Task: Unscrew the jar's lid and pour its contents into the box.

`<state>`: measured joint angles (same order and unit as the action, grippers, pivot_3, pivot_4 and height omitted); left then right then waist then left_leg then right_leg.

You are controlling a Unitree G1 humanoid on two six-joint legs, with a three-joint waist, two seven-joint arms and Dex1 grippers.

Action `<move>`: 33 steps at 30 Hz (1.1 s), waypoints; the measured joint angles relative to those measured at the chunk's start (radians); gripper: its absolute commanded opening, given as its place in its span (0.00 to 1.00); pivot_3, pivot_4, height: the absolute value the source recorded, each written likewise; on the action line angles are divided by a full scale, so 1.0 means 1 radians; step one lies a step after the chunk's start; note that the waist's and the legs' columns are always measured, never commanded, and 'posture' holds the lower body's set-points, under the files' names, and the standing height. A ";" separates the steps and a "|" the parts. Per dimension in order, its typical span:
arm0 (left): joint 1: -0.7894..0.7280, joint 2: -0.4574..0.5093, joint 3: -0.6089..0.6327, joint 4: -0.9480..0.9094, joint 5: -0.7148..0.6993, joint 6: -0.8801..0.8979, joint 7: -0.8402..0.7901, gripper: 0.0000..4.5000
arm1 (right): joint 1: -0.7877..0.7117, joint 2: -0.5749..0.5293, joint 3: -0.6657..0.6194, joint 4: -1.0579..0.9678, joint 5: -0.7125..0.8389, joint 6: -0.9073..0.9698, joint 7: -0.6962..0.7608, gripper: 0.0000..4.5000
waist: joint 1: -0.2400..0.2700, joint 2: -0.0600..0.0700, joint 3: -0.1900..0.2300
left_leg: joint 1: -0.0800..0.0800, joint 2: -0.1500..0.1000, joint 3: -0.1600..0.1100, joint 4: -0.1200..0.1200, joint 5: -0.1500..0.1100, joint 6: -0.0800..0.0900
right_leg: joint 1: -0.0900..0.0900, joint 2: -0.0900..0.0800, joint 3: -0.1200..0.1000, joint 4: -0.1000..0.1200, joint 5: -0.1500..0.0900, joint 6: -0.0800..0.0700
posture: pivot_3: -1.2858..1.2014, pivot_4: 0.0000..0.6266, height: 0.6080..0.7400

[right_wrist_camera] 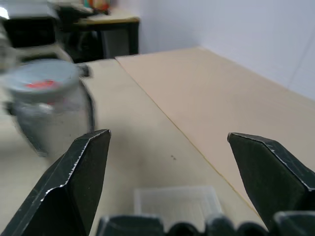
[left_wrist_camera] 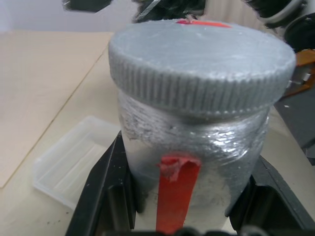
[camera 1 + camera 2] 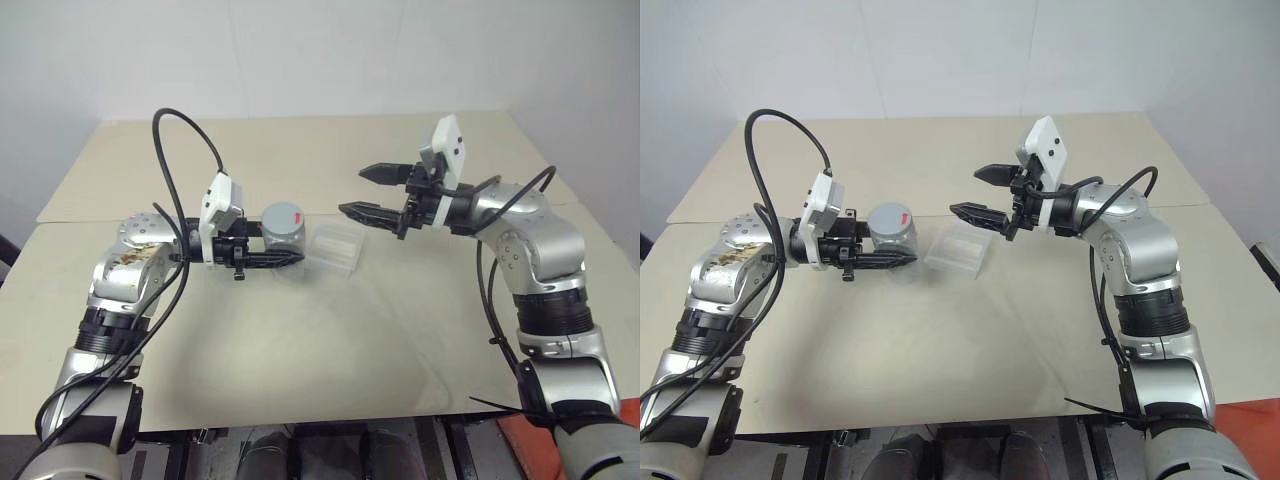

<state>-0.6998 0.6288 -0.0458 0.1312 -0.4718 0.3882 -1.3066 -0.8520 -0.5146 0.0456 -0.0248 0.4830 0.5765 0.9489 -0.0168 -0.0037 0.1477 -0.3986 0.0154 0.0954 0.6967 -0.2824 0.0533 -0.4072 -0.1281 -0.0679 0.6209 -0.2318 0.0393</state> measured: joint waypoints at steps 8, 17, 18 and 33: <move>-0.055 -0.057 -0.011 0.047 0.017 -0.015 0.019 0.43 | -0.039 0.118 0.071 -0.094 0.023 0.034 -0.040 0.99 | 0.002 0.000 0.000 | 0.000 0.000 0.000 0.000 0.000 0.000 | 0.000 0.000 0.000 0.001 0.000 0.000 | 0.52 0.24 1.00; -0.055 -0.063 -0.013 0.062 0.022 -0.015 0.014 0.43 | -0.083 0.171 0.142 -0.015 -0.071 0.021 -0.073 0.99 | 0.001 0.000 0.000 | 0.000 -0.001 0.000 0.000 0.000 0.000 | 0.000 0.000 0.000 0.001 0.000 0.000 | 0.52 0.24 1.00; -0.055 -0.062 -0.013 0.063 0.025 -0.015 0.016 0.43 | -0.083 0.174 0.143 -0.004 -0.073 0.016 -0.072 0.99 | 0.001 0.000 0.000 | 0.000 -0.001 0.000 0.000 0.000 0.000 | 0.000 0.000 0.000 0.001 0.000 0.000 | 0.52 0.24 1.00; -0.024 -0.019 0.002 0.045 0.035 -0.012 -0.008 0.43 | -0.031 0.021 0.041 0.038 -0.038 0.002 -0.021 0.99 | 0.007 0.000 0.000 | 0.000 -0.001 0.000 0.000 0.000 0.000 | 0.000 0.000 -0.001 0.001 0.000 0.000 | 0.52 0.24 1.00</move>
<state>-0.7243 0.6102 -0.0434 0.1764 -0.4363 0.3759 -1.3149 -0.8832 -0.4936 0.0864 0.0130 0.4448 0.5788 0.9276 -0.0101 -0.0037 0.1478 -0.3989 0.0149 0.0952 0.6972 -0.2823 0.0532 -0.4072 -0.1283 -0.0685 0.6217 -0.2318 0.0394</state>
